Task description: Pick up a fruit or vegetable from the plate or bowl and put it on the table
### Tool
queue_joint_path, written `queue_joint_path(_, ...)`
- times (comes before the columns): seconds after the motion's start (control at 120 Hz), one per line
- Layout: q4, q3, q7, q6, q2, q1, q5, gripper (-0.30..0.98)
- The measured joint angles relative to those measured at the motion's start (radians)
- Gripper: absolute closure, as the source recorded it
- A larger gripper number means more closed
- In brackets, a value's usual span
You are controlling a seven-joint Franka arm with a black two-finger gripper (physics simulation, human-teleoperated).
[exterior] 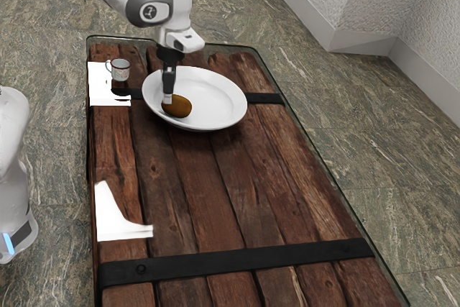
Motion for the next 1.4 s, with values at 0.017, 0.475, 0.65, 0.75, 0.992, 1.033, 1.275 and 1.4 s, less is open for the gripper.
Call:
queue_joint_path(0.017,0.000,0.000,0.005,0.006,0.006,-0.002,-0.002,0.00)
queue_joint_path(0.475,-0.003,0.000,0.100,0.100,0.094,-0.014,-0.071,0.17)
queue_joint_path(0.65,-0.003,0.000,0.118,0.111,0.109,0.012,-0.107,0.38)
queue_joint_path(0.75,0.017,-0.028,0.123,0.116,0.063,0.008,-0.109,0.43)
queue_joint_path(0.992,0.226,-0.277,0.091,0.120,0.104,-0.205,-0.183,0.36)
queue_joint_path(1.033,0.269,-0.288,0.084,0.121,0.157,-0.240,-0.205,0.36)
queue_joint_path(1.275,0.341,-0.315,0.060,0.178,0.236,-0.273,-0.345,0.12)
queue_joint_path(1.4,0.495,-0.323,-0.195,0.219,0.267,-0.261,-0.352,0.05)
